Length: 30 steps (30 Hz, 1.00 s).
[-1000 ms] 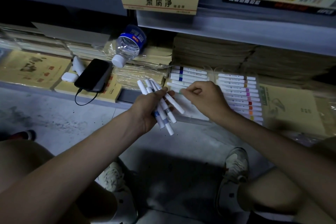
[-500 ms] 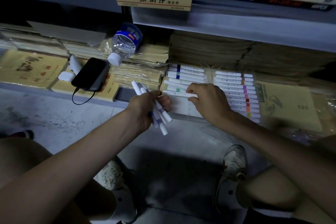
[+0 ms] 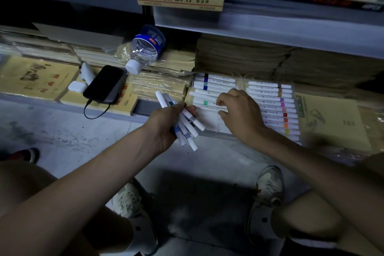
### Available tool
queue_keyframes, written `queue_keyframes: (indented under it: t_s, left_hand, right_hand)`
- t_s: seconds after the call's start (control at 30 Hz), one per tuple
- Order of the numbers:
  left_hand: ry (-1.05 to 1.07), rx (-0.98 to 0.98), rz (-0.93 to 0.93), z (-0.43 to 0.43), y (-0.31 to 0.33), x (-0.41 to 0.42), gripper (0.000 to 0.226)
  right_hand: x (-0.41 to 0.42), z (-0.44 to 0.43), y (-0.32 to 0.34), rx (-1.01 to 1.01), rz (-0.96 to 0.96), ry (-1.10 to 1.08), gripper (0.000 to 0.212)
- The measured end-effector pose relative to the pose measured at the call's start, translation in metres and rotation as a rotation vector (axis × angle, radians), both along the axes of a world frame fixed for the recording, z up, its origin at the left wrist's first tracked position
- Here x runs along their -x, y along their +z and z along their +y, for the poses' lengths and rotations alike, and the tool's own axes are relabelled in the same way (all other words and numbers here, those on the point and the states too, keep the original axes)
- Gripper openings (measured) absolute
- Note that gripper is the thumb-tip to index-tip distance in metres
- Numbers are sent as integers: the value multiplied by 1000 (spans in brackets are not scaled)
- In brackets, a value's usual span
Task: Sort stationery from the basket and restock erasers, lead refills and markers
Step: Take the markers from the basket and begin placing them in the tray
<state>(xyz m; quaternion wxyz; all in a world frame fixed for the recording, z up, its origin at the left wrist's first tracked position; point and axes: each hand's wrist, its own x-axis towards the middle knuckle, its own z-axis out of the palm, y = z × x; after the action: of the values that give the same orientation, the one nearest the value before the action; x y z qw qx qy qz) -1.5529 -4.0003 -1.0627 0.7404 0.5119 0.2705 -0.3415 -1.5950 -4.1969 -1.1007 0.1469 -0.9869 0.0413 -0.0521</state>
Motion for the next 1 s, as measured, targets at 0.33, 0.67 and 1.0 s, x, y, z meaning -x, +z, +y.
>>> queue_keyframes:
  t_s: [0.33, 0.67, 1.0]
  left_hand:
    - [-61, 101, -46, -15, 8, 6, 25]
    - [-6, -118, -85, -8, 5, 7, 27]
    - [63, -123, -184, 6, 8, 3, 19]
  right_hand:
    - [16, 36, 47, -1077, 298, -214, 24]
    - [10, 0, 18, -349, 57, -66, 19]
    - [9, -2, -8, -44, -8, 62, 20]
